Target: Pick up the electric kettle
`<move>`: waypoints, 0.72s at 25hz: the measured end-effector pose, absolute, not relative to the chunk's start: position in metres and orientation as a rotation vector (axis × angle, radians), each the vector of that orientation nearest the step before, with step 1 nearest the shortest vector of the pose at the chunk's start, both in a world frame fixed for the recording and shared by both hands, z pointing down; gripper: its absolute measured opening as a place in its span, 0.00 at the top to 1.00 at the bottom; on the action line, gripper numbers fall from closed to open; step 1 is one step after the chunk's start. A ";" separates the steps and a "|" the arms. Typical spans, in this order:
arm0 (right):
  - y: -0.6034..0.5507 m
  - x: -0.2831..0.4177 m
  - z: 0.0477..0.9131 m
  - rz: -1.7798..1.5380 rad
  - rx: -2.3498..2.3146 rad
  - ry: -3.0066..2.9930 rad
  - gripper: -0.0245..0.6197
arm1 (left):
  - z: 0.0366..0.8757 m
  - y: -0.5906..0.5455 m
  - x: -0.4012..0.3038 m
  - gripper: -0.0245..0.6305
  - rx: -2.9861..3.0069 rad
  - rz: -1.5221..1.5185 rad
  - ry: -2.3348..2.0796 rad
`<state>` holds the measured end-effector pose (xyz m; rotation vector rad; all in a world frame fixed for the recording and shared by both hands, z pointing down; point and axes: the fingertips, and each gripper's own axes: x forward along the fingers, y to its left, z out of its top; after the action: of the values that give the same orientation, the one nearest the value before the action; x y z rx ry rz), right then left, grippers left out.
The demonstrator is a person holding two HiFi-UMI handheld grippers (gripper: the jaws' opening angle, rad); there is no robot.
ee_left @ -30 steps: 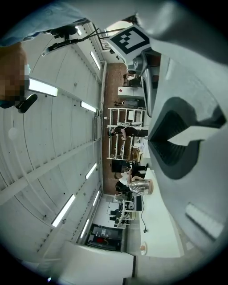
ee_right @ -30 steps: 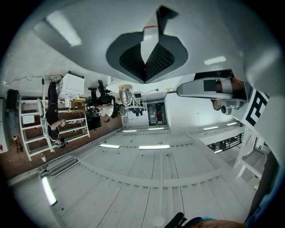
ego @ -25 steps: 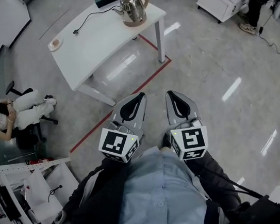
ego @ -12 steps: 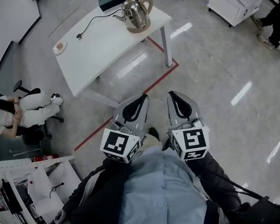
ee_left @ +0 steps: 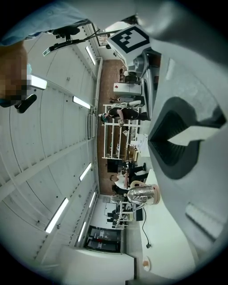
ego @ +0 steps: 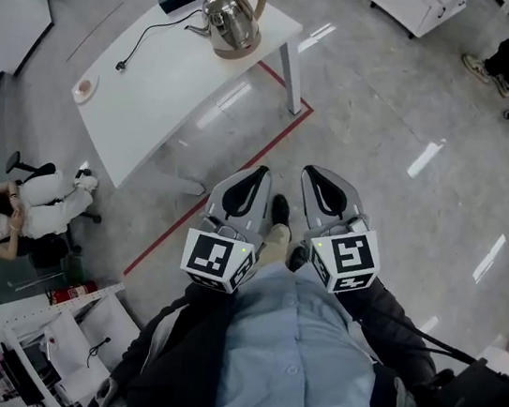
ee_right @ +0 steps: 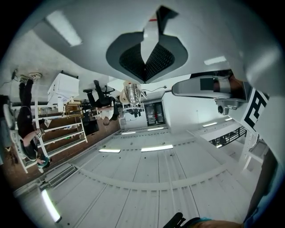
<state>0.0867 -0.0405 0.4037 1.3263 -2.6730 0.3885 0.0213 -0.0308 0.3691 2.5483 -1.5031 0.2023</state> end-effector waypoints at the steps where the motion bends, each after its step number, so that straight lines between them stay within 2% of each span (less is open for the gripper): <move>1: -0.048 0.086 0.405 0.389 1.325 -2.665 0.92 | 0.370 -0.038 0.021 0.96 2.547 0.193 -1.496; 18: -0.193 -0.020 0.396 0.305 1.150 -2.668 0.92 | 0.368 -0.180 -0.086 0.96 2.429 0.054 -1.627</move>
<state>-0.0200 -0.1927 0.3963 1.1505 -2.6679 0.3050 -0.0860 -0.1802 0.3679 2.4286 -1.6275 0.0540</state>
